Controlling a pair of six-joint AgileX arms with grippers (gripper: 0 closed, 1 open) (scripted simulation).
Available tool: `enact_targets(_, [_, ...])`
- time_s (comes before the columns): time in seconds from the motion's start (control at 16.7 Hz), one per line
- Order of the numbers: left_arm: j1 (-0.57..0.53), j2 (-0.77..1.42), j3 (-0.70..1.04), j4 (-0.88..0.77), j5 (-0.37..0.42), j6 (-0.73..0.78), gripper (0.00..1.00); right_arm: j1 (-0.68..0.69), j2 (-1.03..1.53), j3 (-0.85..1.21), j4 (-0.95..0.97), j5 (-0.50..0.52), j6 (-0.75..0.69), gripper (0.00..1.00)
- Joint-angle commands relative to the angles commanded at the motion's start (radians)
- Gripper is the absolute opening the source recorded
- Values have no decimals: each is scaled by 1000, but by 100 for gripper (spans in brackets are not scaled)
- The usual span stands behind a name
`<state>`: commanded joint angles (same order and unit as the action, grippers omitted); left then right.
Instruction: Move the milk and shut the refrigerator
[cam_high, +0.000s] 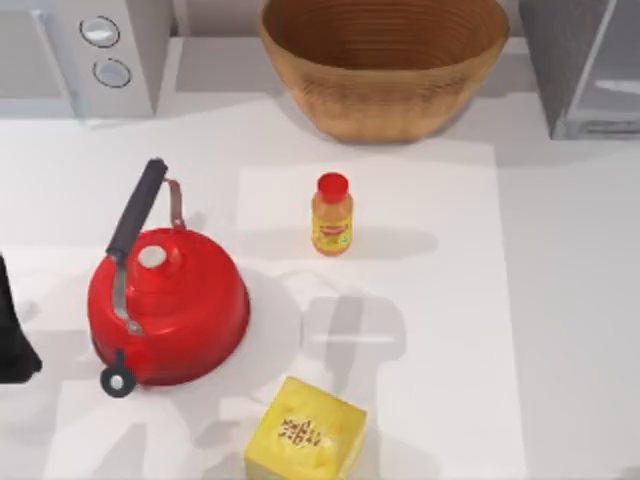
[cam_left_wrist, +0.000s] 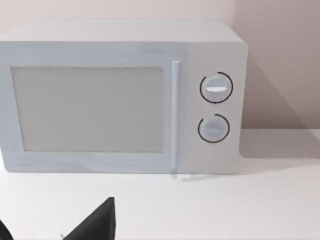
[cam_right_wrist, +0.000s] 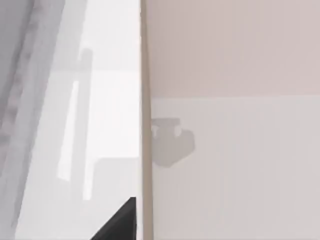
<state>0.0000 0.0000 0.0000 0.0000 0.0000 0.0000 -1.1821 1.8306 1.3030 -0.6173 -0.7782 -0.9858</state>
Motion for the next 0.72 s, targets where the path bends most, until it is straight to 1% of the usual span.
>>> enact_targets(0.12, [0,0,0,0,0,0,100,97,0,-2,131,19,151,100])
enact_targets(0.3, [0,0,0,0,0,0,100,208,0,-5,271,34,299,100])
enact_targets(0.48, [0,0,0,0,0,0,100,253,0,-6,323,38,351,100])
enact_targets(0.72, [0,0,0,0,0,0,100,241,-6,-14,325,36,348,100])
